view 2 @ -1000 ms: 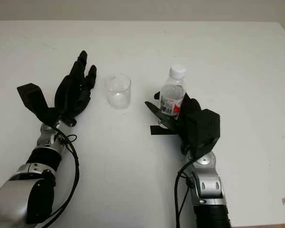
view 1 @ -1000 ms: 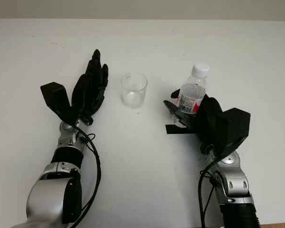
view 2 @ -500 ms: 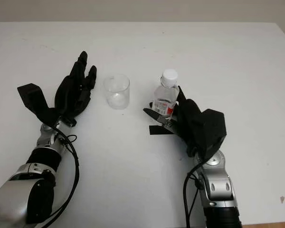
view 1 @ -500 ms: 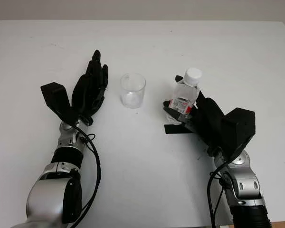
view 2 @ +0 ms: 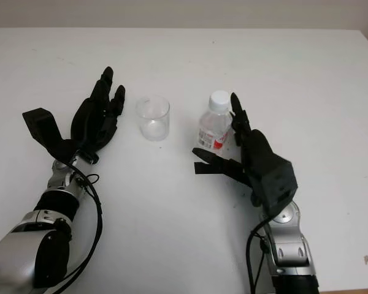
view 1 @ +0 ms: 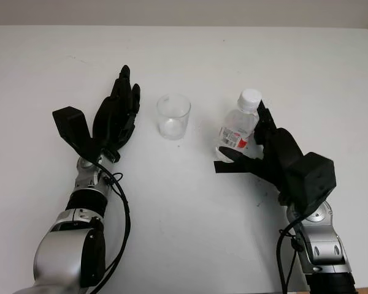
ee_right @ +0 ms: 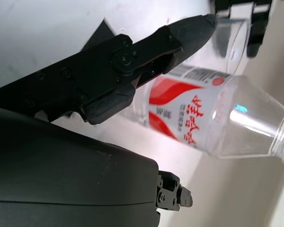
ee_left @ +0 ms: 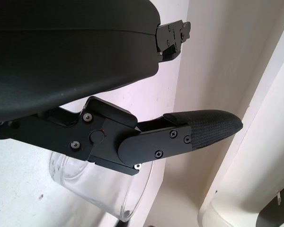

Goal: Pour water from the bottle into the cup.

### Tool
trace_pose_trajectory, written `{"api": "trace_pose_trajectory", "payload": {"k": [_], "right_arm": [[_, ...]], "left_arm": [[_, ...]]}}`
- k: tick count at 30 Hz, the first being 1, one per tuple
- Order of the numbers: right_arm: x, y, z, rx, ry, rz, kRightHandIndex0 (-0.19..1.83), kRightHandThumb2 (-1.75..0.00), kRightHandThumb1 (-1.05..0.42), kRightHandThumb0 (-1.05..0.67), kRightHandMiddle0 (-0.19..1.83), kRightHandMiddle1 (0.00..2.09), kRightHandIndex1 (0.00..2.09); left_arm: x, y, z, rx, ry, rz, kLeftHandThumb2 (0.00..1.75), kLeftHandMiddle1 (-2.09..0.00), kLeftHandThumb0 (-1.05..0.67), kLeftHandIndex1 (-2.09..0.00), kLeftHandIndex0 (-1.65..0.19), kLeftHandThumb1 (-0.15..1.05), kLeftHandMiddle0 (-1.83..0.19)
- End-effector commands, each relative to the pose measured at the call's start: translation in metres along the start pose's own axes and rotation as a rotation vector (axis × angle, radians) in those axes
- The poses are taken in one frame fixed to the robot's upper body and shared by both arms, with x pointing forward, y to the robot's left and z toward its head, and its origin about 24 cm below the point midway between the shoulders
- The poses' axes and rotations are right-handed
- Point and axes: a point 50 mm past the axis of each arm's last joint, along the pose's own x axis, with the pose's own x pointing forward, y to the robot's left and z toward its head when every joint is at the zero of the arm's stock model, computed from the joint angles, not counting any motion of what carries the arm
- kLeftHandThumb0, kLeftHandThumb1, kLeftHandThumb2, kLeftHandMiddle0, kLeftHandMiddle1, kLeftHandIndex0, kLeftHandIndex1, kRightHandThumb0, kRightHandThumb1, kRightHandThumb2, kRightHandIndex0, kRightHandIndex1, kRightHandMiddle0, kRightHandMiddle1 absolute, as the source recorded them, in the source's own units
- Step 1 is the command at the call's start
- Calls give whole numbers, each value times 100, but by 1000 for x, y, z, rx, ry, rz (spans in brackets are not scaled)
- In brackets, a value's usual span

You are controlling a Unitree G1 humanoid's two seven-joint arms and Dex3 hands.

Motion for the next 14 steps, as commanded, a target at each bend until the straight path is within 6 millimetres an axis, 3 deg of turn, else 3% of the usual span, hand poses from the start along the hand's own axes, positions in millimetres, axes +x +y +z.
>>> {"api": "trace_pose_trajectory", "payload": {"k": [1,14], "right_arm": [[1,-6,-1,-40,-12,-37,-19,-7,-94,-101,-19,0,0],[4,-2,-2,-13,-52,28,-19,-5,-93,-103,-19,0,0]], "left_arm": [[1,0,2,10,-4,-1,62,0,-83,0,19,105,19],[0,0,1,8,-7,-8,62,0,-82,0,19,105,19]]}}
